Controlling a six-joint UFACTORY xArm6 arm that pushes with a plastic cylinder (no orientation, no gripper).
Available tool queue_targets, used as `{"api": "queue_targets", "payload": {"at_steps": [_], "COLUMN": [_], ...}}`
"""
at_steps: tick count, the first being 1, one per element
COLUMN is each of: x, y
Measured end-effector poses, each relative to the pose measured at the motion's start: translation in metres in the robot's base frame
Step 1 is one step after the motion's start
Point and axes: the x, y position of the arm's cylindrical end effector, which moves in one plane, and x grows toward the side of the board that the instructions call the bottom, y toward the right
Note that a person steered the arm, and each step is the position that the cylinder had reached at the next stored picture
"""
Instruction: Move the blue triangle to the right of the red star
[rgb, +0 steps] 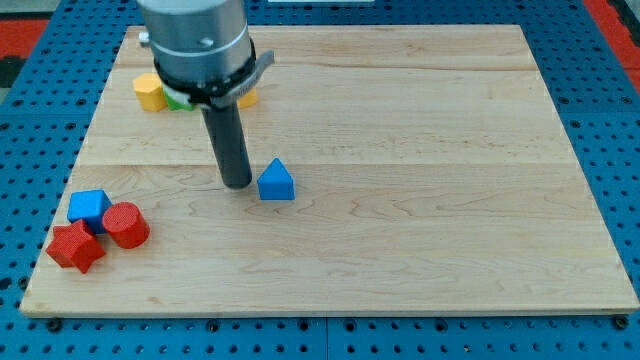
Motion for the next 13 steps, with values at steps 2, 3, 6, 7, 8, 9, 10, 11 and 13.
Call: {"api": "queue_targets", "payload": {"at_steps": [2,3,6,7,8,9,10,11,13], "x": [-0.020,0.026,0.036,0.034,0.055,0.069,0.055,0.022,0.067], "y": [0.063,0.063,0.073,0.041,-0.002,-0.023,-0.016,-0.009,-0.048]}}
